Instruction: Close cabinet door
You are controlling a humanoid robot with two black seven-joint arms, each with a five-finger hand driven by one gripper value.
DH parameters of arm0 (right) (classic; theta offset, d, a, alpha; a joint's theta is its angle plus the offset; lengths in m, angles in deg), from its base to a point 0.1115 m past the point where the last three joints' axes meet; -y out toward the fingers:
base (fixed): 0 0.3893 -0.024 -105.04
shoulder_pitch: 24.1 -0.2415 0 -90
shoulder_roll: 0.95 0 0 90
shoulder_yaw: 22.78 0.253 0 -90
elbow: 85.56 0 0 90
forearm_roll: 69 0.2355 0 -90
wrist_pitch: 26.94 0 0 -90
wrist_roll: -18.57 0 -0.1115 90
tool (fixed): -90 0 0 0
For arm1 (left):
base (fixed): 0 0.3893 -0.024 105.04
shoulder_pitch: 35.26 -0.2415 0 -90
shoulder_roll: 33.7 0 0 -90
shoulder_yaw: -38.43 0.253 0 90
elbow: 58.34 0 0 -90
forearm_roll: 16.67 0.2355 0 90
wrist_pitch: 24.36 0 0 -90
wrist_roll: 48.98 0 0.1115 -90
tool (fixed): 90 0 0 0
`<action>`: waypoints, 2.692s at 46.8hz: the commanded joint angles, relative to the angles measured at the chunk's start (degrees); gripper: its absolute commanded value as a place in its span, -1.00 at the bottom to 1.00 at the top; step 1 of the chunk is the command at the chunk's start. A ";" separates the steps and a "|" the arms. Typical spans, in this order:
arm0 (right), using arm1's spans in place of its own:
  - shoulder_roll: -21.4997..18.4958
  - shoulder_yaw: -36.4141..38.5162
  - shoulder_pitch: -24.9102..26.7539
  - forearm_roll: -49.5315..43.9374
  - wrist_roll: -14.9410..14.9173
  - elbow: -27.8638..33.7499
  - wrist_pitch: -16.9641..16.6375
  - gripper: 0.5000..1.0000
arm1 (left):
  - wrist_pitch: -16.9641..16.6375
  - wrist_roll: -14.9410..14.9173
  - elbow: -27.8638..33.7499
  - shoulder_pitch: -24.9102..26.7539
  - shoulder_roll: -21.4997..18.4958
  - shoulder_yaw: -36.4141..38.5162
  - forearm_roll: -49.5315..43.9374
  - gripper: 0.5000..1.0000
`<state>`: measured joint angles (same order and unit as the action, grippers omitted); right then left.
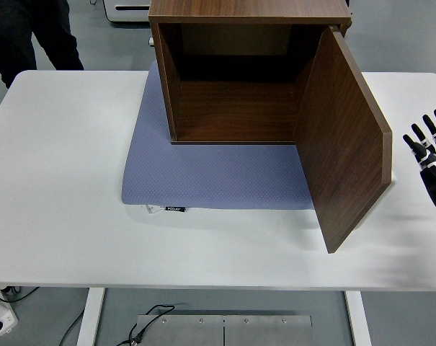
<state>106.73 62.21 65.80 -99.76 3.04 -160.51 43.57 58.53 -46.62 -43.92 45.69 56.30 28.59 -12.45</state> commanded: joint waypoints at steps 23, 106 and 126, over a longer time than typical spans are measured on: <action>1.48 0.01 8.89 -0.53 -0.12 -9.16 -1.69 1.00 | -0.01 0.01 0.00 0.00 0.00 0.00 0.00 1.00; -0.10 -13.70 11.62 -12.40 0.06 -16.28 -8.82 1.00 | -0.01 0.01 0.00 0.00 0.00 0.00 0.00 1.00; -1.34 -19.85 5.82 -12.40 0.06 -15.93 -8.82 1.00 | -0.01 0.01 0.00 0.00 0.00 0.00 0.00 1.00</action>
<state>105.43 43.48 72.60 -112.16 3.11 -176.57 34.74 58.52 -46.62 -43.92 45.68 56.30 28.59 -12.45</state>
